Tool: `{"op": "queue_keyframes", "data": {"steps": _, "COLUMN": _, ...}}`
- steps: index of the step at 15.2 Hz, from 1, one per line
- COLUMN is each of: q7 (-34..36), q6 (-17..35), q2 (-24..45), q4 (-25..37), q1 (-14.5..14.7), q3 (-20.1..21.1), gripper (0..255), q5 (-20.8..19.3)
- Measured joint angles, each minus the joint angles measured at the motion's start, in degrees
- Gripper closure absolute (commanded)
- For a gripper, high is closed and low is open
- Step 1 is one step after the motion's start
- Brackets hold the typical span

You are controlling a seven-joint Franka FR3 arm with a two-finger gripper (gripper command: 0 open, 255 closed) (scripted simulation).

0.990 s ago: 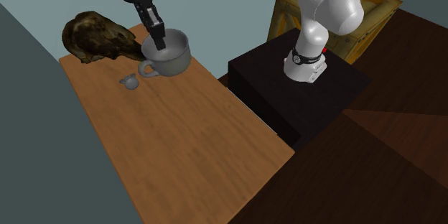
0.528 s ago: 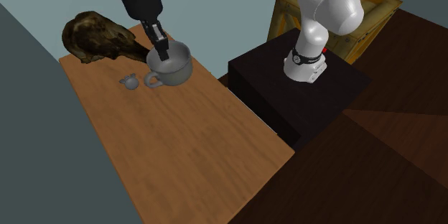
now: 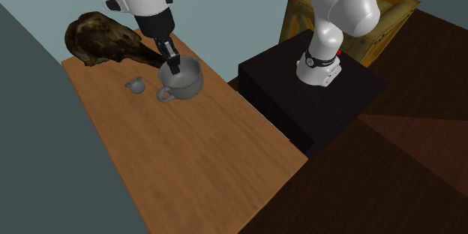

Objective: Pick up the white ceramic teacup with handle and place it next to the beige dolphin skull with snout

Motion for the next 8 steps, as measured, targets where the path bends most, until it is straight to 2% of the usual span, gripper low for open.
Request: {"op": "queue_keyframes", "data": {"steps": 8, "q7": -0.57, "q6": 5.81, "q2": 1.17, "q4": -4.67, "q1": -0.01, "q3": 0.02, "gripper": 255, "q5": 0.23}}
